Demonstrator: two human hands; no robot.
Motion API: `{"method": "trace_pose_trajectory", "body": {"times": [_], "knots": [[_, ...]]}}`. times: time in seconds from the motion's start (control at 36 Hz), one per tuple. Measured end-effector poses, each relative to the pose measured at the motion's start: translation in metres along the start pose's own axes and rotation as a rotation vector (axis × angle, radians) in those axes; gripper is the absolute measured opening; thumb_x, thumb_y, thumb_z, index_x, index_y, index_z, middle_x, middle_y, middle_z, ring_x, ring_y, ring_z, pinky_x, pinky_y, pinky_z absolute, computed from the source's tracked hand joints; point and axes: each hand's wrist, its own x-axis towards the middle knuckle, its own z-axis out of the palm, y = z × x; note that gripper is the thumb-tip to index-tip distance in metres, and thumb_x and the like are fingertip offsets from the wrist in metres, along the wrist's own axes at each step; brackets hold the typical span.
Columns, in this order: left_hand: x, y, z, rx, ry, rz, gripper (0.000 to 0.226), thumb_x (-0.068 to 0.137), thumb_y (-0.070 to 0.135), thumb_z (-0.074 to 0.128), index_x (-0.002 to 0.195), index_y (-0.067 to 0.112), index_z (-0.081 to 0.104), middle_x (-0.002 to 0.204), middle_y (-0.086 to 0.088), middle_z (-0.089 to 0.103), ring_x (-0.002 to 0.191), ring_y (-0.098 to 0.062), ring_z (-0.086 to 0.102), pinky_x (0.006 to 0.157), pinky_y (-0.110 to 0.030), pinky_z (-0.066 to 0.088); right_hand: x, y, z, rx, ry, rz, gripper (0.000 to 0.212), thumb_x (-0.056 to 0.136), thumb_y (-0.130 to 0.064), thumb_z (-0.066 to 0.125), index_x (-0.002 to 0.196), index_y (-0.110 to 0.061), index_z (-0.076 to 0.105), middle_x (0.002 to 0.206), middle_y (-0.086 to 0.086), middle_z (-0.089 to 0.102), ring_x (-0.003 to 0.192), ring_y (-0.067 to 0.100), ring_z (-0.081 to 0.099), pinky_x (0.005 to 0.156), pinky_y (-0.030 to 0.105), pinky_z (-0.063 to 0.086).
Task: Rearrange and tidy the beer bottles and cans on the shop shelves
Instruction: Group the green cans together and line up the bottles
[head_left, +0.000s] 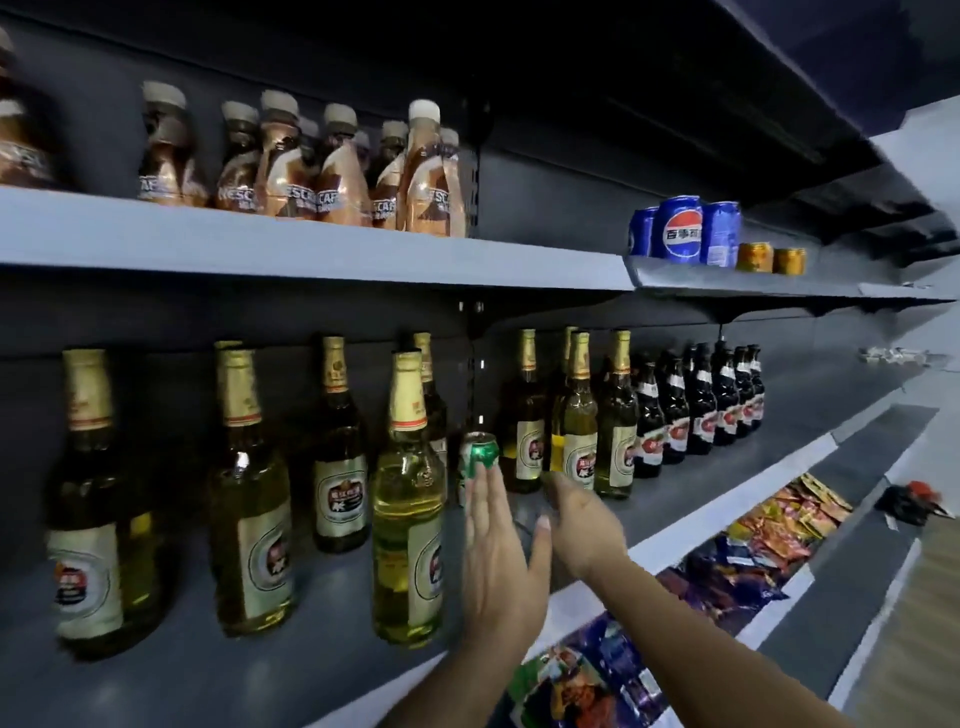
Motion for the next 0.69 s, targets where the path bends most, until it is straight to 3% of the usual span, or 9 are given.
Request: {"method": "trace_pose_trajectory", "body": {"times": [0.08,0.14,0.28,0.39,0.5,0.69], "knots": [[0.017,0.003,0.023,0.000,0.133,-0.033,0.074,0.096,0.046,0.034,0.144,0.029,-0.021,0.151,0.019,-0.026,0.142,0.000,-0.020,0.110,-0.015,-0.006,0.034,0.014,0.007,0.066,-0.004,-0.112,0.047,0.094,-0.028,0.052,0.138,-0.017,0.042,0.133,0.007,0.056,0.119,0.024,0.053,0.092,0.032,0.045],[0.028,0.004,0.034,0.057,0.206,-0.073,0.078,0.098,0.034,0.044,0.142,0.030,-0.020,0.151,0.017,-0.024,0.142,-0.001,-0.021,0.111,-0.016,-0.010,0.054,0.019,0.011,0.086,-0.016,-0.195,0.046,0.093,-0.027,0.054,0.137,-0.019,0.043,0.132,0.005,0.056,0.120,0.021,0.052,0.095,0.032,0.044],[0.058,0.002,0.045,0.259,0.341,-0.173,0.086,0.093,0.022,0.054,0.149,0.027,-0.011,0.156,0.008,-0.021,0.143,-0.008,-0.023,0.117,-0.027,-0.005,0.101,0.023,0.015,0.071,-0.034,-0.363,0.053,0.095,-0.030,0.053,0.143,-0.020,0.035,0.142,0.001,0.045,0.131,0.018,0.041,0.104,0.029,0.039],[0.073,0.003,0.045,0.379,0.403,-0.267,0.091,0.091,0.023,0.058,0.149,0.025,-0.013,0.155,0.004,-0.022,0.145,-0.015,-0.016,0.118,-0.034,0.012,0.129,0.017,0.018,0.063,-0.064,-0.387,0.061,0.098,-0.038,0.048,0.149,-0.015,0.025,0.151,0.005,0.032,0.139,0.021,0.030,0.111,0.030,0.032],[0.088,-0.001,0.042,0.454,0.449,-0.390,0.091,0.090,0.022,0.060,0.153,0.019,-0.006,0.160,-0.004,-0.013,0.148,-0.025,0.004,0.111,-0.031,0.031,0.144,0.007,0.027,0.009,-0.120,-0.385,0.062,0.096,-0.044,0.048,0.146,-0.013,0.029,0.146,0.007,0.036,0.134,0.023,0.033,0.105,0.033,0.038],[0.110,-0.022,0.042,0.556,0.417,-0.543,0.093,0.088,0.023,0.062,0.152,0.019,-0.004,0.159,-0.005,-0.017,0.147,-0.028,-0.012,0.108,-0.044,0.041,0.155,0.007,0.042,-0.139,-0.291,-0.357,0.064,0.096,-0.049,0.047,0.146,-0.013,0.029,0.148,0.008,0.031,0.134,0.027,0.033,0.103,0.038,0.037]]}}
